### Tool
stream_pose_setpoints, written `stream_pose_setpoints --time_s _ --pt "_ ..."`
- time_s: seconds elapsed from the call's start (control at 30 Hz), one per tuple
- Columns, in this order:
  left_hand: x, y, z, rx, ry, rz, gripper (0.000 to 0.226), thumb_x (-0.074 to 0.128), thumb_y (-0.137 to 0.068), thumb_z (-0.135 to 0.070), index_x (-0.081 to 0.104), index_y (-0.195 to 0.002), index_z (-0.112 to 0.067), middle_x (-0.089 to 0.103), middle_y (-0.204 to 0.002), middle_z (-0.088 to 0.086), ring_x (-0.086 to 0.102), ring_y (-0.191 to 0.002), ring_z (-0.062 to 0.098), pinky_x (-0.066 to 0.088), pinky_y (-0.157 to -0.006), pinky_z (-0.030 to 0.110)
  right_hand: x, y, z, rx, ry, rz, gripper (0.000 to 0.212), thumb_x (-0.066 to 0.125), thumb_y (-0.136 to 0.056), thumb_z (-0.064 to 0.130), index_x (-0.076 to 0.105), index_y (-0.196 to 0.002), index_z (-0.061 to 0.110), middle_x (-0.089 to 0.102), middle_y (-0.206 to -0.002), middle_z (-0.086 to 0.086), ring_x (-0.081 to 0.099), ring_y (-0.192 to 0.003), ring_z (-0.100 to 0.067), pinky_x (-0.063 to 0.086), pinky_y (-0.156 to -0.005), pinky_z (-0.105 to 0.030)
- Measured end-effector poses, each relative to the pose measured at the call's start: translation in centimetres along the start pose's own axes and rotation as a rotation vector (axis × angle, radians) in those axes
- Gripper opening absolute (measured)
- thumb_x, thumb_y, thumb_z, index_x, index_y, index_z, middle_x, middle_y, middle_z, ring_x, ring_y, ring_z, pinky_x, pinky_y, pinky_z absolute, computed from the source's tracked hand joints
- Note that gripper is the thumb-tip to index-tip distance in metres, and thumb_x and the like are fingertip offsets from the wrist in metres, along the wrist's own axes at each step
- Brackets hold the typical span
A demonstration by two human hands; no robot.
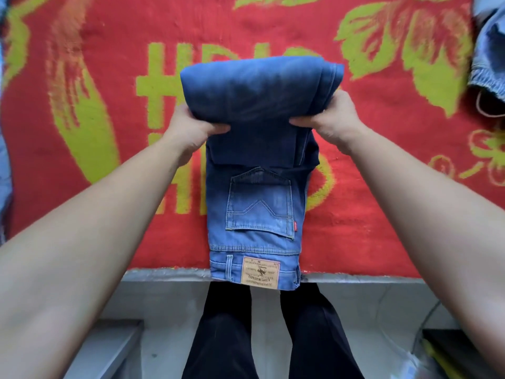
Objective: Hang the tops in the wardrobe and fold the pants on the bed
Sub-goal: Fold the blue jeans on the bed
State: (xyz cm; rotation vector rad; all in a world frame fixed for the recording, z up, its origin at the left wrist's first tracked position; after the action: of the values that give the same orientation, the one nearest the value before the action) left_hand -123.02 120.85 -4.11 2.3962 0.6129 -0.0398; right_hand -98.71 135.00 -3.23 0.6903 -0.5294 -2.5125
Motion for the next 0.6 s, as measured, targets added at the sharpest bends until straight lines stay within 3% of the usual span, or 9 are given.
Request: stream_pose_setpoints --time_s 0.07,0.13,0.2,0.27,0.33,0.4,0.5,0.53,0.6 --pt "-0.2 2.3 0.1 0.053 -0.056 -0.044 0.045 0.085 -0.067 0.002 0.067 -0.105 -0.013 0.069 -0.105 -0.001 0.064 -0.085 0.002 0.052 -0.072 0.017 -0.5 2.0 -0.1 -0.026 0.166 -0.06 0.045 0.088 -0.058 0.029 0.072 -0.096 0.009 0.074 -0.096 -0.003 0.065 -0.085 -0.01 0.057 -0.08 -0.043" --pt "-0.6 4.7 0.6 0.118 -0.108 -0.089 0.043 0.084 -0.07 0.0 0.065 -0.105 -0.015 0.067 -0.104 -0.001 0.062 -0.079 -0.001 0.05 -0.07 0.012 -0.6 4.4 -0.4 -0.036 0.229 -0.094 0.052 0.083 -0.057 0.04 0.07 -0.101 0.014 0.072 -0.099 -0.004 0.066 -0.091 -0.015 0.055 -0.081 -0.042" --pt "-1.1 6.6 2.2 0.124 -0.128 -0.11 0.049 0.084 -0.072 -0.004 0.061 -0.111 -0.02 0.065 -0.109 -0.002 0.062 -0.093 0.002 0.049 -0.078 0.014 -0.6 7.5 -0.7 -0.085 0.224 -0.116 0.055 0.084 -0.065 0.036 0.064 -0.112 0.016 0.067 -0.11 -0.006 0.065 -0.101 -0.02 0.052 -0.087 -0.04" --pt "-1.5 8.6 4.7 0.09 -0.263 -0.14 0.048 0.081 -0.074 -0.021 0.058 -0.116 -0.027 0.062 -0.113 -0.007 0.059 -0.104 0.008 0.046 -0.085 0.021 -0.4 11.0 -1.0 -0.202 0.227 -0.115 0.038 0.081 -0.073 0.026 0.063 -0.107 0.026 0.062 -0.115 -0.007 0.063 -0.104 -0.022 0.051 -0.088 -0.039" --pt "-2.0 11.1 7.1 0.069 -0.487 -0.163 0.04 0.062 -0.077 -0.041 0.061 -0.115 -0.029 0.062 -0.111 -0.012 0.06 -0.104 0.011 0.041 -0.08 0.022 0.0 14.4 -1.7 -0.336 0.324 -0.084 0.029 0.071 -0.076 0.02 0.066 -0.102 0.031 0.058 -0.119 -0.006 0.061 -0.107 -0.022 0.051 -0.087 -0.034" --pt "-2.5 14.2 9.4 0.114 -0.627 -0.093 0.038 0.055 -0.083 -0.033 0.058 -0.121 -0.034 0.058 -0.12 -0.018 0.059 -0.105 0.008 0.04 -0.079 0.024 0.9 17.4 -3.7 -0.433 0.532 0.023 0.033 0.068 -0.075 0.018 0.067 -0.107 0.025 0.055 -0.125 -0.007 0.057 -0.111 -0.025 0.049 -0.083 -0.03" --pt "-3.0 17.9 13.3 0.225 -0.907 0.171 0.068 0.053 -0.086 -0.004 0.041 -0.144 -0.038 0.049 -0.135 -0.009 0.055 -0.112 0.015 0.047 -0.089 0.034 2.9 21.1 -8.8 -0.57 0.86 0.297 0.057 0.068 -0.067 -0.004 0.065 -0.117 0.021 0.055 -0.132 -0.014 0.06 -0.109 -0.033 0.053 -0.076 -0.036" --pt "-3.3 18.3 14.9 0.208 -0.979 0.239 0.073 0.051 -0.083 0.002 0.041 -0.145 -0.035 0.053 -0.133 -0.002 0.056 -0.113 0.023 0.049 -0.089 0.039 3.1 21.6 -10.5 -0.525 0.883 0.338 0.057 0.065 -0.067 -0.008 0.066 -0.116 0.022 0.058 -0.128 -0.013 0.064 -0.104 -0.033 0.054 -0.073 -0.037" --pt "-3.7 17.9 16.4 0.101 -0.897 0.185 0.063 0.046 -0.082 0.007 0.057 -0.135 -0.026 0.064 -0.123 0.006 0.061 -0.111 0.029 0.049 -0.092 0.041 3.4 22.2 -12.3 -0.308 0.779 0.329 0.043 0.058 -0.083 -0.001 0.063 -0.117 0.024 0.064 -0.114 -0.007 0.066 -0.099 -0.033 0.056 -0.077 -0.04"
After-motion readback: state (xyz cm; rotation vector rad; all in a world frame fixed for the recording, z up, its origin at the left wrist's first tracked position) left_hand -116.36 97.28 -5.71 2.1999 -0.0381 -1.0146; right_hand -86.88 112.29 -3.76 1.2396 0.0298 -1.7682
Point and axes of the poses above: each hand's wrist, its own y-axis away from the middle knuckle, its own x-axis out of the palm, z = x × y, the point moved 6 cm from there along -y, towards the middle knuckle
